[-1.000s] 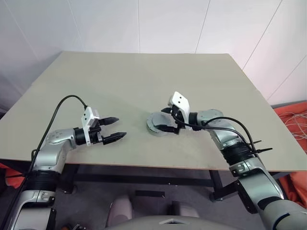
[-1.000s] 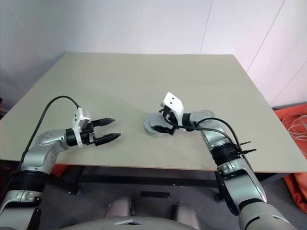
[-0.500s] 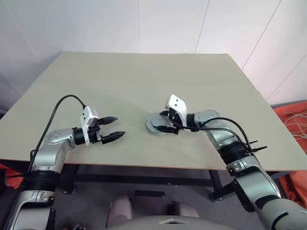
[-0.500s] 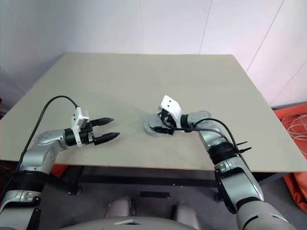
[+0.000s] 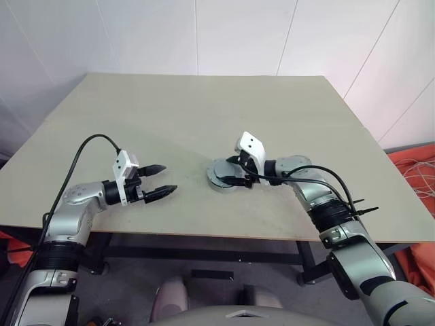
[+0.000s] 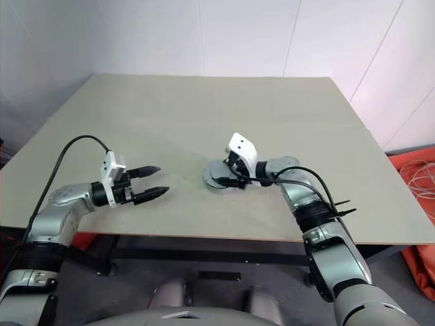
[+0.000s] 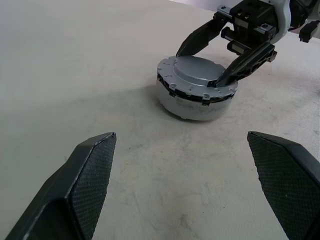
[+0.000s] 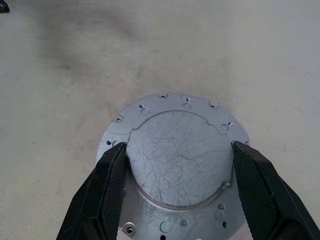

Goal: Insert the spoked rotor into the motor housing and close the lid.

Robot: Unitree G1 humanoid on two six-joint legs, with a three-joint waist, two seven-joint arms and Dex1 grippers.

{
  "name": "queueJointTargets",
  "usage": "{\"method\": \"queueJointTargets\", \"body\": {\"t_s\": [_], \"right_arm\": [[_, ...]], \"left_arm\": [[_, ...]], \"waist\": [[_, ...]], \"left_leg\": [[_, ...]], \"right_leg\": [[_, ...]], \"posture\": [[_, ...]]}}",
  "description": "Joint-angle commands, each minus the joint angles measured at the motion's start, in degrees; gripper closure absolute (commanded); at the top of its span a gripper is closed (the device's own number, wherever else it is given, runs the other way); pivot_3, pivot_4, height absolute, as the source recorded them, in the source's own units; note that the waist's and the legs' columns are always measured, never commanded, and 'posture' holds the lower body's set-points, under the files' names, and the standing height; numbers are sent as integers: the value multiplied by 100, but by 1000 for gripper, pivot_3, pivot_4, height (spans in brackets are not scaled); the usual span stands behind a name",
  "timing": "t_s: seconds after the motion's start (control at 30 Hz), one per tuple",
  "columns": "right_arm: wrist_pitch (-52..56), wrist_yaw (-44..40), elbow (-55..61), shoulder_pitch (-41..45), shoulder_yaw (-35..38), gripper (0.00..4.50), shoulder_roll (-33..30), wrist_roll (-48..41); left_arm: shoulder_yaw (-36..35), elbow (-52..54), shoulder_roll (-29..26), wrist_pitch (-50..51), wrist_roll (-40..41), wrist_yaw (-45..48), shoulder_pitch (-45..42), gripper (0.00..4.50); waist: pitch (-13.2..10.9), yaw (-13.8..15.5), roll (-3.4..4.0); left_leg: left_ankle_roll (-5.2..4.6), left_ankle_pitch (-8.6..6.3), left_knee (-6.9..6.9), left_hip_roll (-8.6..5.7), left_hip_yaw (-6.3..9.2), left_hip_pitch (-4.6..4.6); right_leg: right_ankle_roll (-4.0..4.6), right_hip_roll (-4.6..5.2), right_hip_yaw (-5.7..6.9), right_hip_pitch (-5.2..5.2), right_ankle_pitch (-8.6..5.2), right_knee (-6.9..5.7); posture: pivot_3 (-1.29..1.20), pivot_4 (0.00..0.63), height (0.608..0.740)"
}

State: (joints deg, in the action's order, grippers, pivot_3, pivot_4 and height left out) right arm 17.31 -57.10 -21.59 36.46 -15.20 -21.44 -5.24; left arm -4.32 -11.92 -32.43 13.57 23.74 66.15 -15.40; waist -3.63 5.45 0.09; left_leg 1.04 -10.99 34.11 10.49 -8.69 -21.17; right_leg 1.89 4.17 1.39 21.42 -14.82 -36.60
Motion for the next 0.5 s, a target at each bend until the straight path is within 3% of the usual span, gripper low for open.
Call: {"method": "queueJointTargets", "body": {"t_s": [0.03, 0.5], "right_arm": [[-3, 66, 310, 66, 187, 1305, -9, -100], [-84, 89, 161, -75, -62, 1305, -64, 172]], "left_arm": [[-86, 154, -18, -60, 88, -13, -120, 0], [-72, 186, -2, -36, 88, -57, -127, 0]], "waist": [[0, 1, 0], [0, 3, 0]], "left_leg": [[0, 0, -1, 0, 0, -1], [1, 1, -3, 0, -1, -5]], "right_leg": [[0, 0, 0, 1, 0, 1], [1, 0, 0, 6, -1, 3]], "posture": [[0, 0, 740], [0, 0, 740]]}}
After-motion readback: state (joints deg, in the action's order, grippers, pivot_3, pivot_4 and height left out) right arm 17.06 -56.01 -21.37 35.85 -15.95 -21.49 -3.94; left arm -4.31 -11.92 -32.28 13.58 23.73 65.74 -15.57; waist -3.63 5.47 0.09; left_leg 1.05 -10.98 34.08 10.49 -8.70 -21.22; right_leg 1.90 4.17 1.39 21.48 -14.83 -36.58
